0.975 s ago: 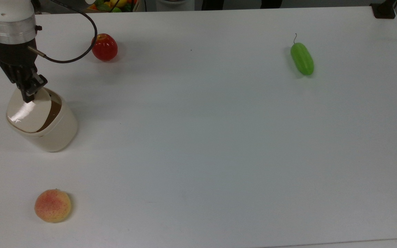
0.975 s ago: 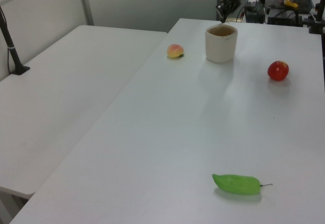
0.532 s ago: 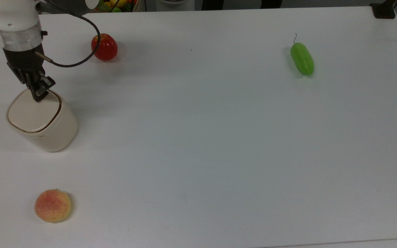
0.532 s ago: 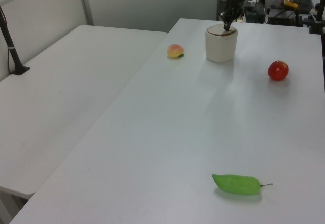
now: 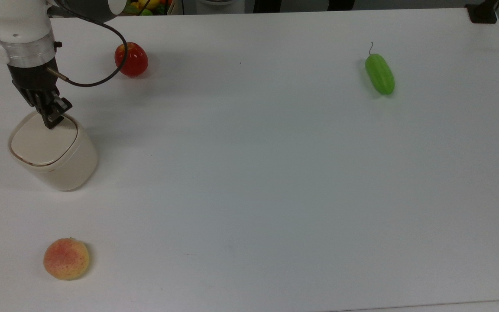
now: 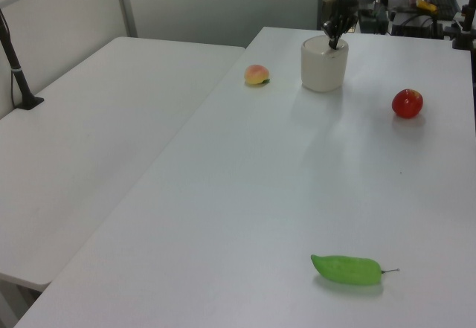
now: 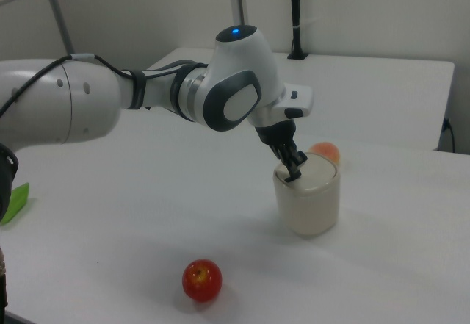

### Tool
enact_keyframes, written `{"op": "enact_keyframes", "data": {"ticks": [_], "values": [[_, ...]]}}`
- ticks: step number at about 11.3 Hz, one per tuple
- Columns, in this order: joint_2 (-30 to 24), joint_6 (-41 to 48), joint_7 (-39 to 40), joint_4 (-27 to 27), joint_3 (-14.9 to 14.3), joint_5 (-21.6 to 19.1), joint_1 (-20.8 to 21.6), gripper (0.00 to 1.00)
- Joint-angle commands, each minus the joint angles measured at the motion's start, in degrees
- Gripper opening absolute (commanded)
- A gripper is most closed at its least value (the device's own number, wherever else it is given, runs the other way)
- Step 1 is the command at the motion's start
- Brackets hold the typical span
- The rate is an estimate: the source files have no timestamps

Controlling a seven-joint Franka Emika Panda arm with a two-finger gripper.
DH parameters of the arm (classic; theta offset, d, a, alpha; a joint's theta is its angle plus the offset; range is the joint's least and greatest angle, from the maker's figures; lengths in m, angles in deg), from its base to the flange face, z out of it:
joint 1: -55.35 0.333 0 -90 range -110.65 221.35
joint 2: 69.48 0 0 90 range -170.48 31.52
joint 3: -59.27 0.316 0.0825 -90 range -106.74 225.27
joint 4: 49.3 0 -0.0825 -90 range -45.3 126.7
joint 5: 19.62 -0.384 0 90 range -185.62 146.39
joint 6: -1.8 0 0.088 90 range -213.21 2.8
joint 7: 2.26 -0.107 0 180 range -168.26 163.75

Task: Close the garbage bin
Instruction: 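Push the open flip lid down onto the bin with the gripper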

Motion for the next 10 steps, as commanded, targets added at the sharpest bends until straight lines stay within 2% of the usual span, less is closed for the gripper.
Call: {"op": "enact_keyframes", "data": {"ticks": [1, 6, 8, 10], "values": [[1.3, 0.7, -0.4, 1.3, -0.4, -0.4, 0.5, 0.00], [0.0, 1.6, -0.7, 0.4, -0.3, -0.7, 0.6, 0.00], [-2.2, 6.4, -0.7, -1.3, 0.0, -2.3, 0.7, 0.00], [-4.8, 9.0, -0.7, -2.0, -0.1, -2.2, 4.7, 0.00]]}}
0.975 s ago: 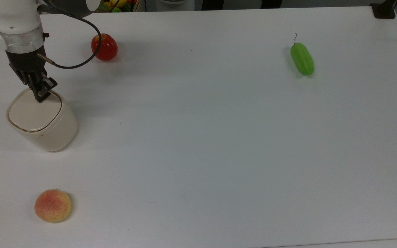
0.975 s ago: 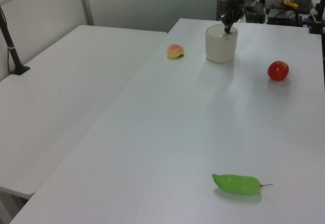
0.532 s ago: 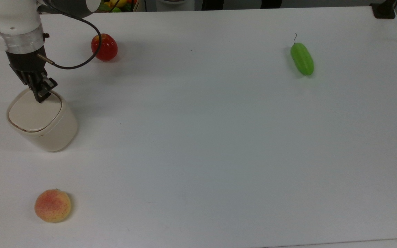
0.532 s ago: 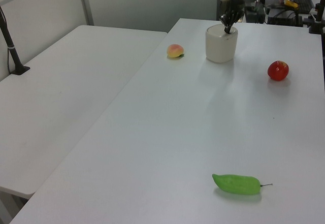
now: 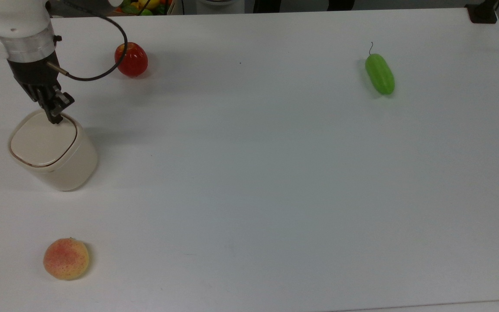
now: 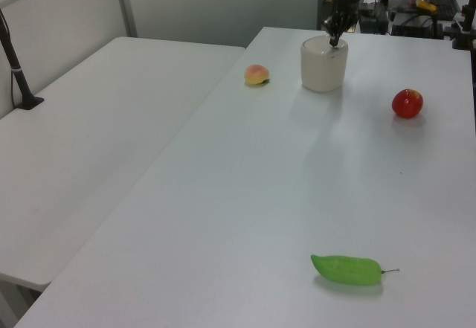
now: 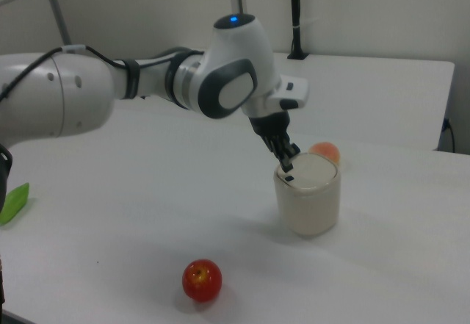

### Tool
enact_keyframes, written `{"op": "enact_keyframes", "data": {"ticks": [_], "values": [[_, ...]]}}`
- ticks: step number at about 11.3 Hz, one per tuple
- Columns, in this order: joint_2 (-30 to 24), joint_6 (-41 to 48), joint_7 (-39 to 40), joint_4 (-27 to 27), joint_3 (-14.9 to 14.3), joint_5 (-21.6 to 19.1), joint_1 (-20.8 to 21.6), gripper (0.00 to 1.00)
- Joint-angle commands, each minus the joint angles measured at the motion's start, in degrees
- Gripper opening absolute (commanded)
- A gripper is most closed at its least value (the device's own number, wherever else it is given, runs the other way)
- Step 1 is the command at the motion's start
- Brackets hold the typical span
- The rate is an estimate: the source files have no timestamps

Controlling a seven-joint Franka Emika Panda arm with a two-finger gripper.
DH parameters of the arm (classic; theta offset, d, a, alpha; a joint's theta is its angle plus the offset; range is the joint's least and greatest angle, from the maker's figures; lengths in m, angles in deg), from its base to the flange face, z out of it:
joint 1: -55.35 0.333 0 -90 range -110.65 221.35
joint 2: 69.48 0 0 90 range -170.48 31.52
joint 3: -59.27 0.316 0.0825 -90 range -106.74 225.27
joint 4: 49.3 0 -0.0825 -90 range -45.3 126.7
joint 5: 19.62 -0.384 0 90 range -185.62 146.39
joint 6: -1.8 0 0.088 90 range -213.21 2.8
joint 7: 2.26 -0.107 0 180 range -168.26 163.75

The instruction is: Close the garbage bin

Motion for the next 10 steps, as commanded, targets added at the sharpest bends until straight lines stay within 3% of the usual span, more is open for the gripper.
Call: {"op": "enact_keyframes", "data": {"ticks": [1, 6, 10], "values": [[-5.3, 6.4, -0.8, -0.1, -0.4, -1.1, 5.2, 0.00], [-11.5, 17.8, 0.8, 0.2, -0.4, 0.3, 14.9, 0.00], [-16.2, 28.9, 11.2, 1.6, -0.4, 0.7, 23.0, 0.00]]}}
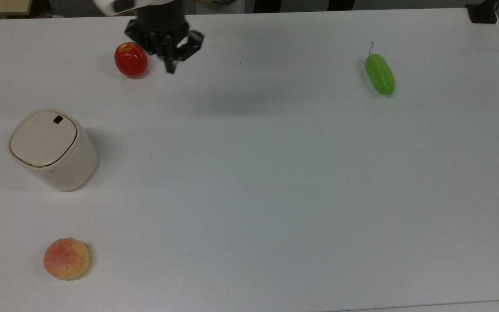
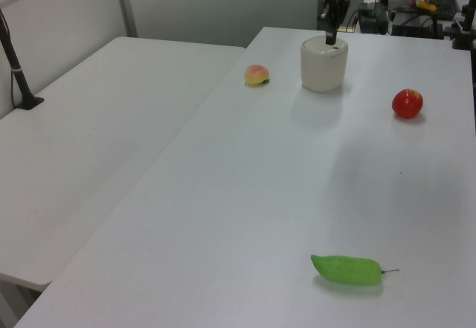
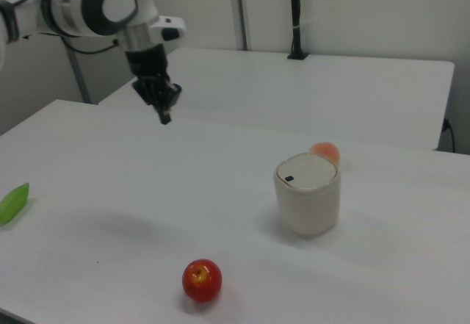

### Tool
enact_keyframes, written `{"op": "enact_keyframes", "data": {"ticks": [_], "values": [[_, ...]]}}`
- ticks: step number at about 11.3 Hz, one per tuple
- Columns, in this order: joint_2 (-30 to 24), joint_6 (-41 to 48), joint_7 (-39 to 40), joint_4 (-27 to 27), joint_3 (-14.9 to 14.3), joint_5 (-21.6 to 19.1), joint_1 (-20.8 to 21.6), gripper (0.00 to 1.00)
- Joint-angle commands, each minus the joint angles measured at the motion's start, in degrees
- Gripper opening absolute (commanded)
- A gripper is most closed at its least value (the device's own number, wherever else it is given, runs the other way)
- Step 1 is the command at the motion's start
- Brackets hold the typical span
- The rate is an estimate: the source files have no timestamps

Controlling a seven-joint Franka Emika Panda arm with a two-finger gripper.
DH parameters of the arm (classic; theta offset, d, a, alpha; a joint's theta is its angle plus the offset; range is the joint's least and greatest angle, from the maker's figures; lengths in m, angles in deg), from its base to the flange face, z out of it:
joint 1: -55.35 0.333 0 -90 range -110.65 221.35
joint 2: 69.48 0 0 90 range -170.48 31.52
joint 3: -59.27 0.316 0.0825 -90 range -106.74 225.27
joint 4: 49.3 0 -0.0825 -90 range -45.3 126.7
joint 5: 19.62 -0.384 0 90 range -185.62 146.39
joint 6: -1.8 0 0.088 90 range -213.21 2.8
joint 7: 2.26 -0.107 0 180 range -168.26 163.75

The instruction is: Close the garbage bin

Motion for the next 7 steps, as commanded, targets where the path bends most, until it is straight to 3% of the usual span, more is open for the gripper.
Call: {"op": "enact_keyframes", "data": {"ticks": [1, 5, 6, 7], "values": [[-5.5, 6.5, 7.1, 3.2, -0.8, 0.3, 3.8, 0.00], [-8.0, 8.7, 7.3, 4.5, -1.0, -0.1, 3.7, 0.03], [-8.4, 9.2, 7.3, 4.5, -1.0, -0.1, 3.5, 0.23], [-9.1, 9.5, 7.3, 4.7, -1.1, -0.1, 3.5, 0.61]]}}
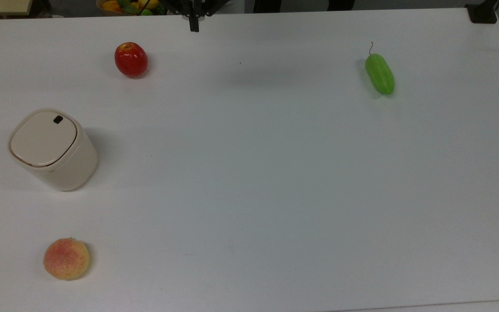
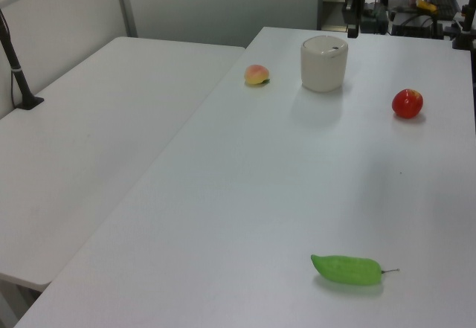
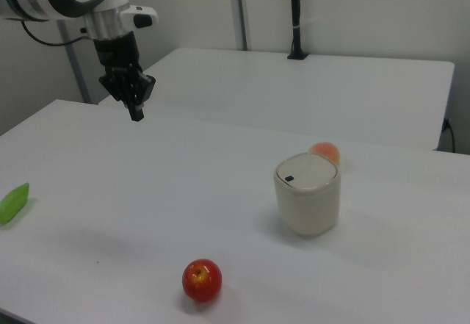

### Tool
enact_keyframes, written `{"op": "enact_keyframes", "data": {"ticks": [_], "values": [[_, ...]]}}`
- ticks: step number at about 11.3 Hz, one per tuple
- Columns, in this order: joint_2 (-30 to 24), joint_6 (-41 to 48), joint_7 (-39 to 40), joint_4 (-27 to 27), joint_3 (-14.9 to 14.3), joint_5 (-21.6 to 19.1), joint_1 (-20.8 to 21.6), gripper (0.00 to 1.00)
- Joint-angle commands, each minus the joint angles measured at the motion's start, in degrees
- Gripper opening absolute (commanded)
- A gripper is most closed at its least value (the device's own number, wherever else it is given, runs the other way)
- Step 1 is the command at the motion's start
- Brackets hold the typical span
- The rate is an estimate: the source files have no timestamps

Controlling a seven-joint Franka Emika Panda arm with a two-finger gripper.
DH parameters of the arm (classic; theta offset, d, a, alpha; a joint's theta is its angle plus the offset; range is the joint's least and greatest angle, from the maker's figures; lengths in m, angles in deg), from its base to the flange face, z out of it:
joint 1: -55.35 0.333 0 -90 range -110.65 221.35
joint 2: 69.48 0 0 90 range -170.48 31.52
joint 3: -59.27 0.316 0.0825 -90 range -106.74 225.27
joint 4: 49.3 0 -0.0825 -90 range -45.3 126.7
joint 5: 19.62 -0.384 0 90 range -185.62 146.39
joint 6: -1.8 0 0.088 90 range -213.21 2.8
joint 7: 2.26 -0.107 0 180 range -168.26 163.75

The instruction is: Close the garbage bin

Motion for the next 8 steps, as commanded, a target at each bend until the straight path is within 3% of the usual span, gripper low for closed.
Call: {"op": "enact_keyframes", "data": {"ticks": [1, 8], "values": [[-3.0, 1.2, 1.5, 3.2, -0.9, 0.3, 0.3, 0.99], [-3.0, 1.3, 0.9, 2.9, -0.9, 0.5, 0.5, 1.00]]}}
